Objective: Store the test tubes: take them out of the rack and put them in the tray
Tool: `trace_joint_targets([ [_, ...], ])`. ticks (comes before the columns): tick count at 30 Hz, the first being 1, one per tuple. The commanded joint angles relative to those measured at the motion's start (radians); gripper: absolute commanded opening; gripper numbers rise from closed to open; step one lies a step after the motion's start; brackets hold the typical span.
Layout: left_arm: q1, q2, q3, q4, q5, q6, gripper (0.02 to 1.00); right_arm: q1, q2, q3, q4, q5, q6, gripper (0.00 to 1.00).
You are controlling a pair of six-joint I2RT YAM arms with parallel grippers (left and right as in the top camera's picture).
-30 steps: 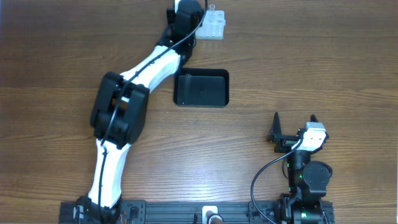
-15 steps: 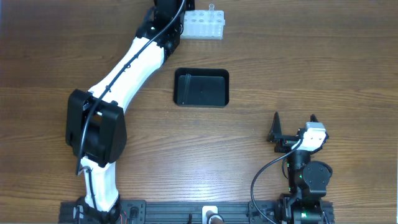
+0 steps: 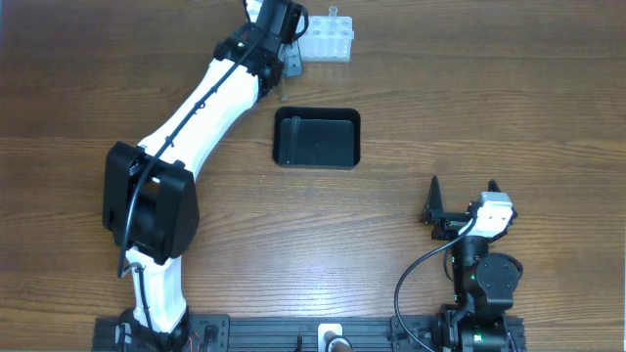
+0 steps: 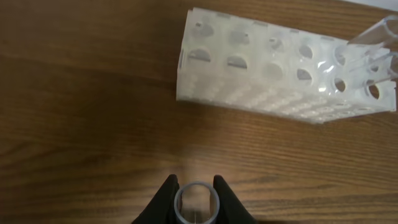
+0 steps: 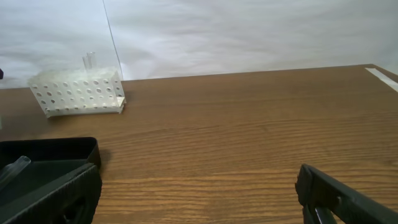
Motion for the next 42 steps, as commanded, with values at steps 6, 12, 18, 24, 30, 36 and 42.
trace_joint_targets([
  [6,-0.052,-0.035,0.005,-0.074,0.013,-0.036,0.040,0.006,-0.010,-0.006,-0.003,-0.005,0.008,0.993],
  [12,-0.092,-0.014,0.005,-0.148,-0.016,-0.027,0.040,0.006,-0.010,-0.006,-0.003,-0.005,0.008,0.993],
  [18,-0.099,0.031,0.005,-0.159,0.001,0.021,0.038,0.006,-0.010,-0.006,-0.003,-0.005,0.008,0.991],
  [24,-0.088,0.060,0.005,-0.177,0.012,0.059,0.040,0.006,-0.010,-0.006,-0.003,-0.005,0.008,0.991],
  [30,-0.086,0.065,0.005,-0.192,0.014,0.124,0.038,0.006,-0.010,-0.006,-0.003,-0.005,0.008,0.993],
  [36,-0.089,0.069,0.005,-0.228,0.014,0.134,0.040,0.006,-0.010,-0.006,-0.003,-0.005,0.008,0.993],
  [42,-0.091,0.104,0.005,-0.240,0.019,0.133,0.040,0.006,-0.010,-0.006,-0.003,-0.005,0.008,0.991],
])
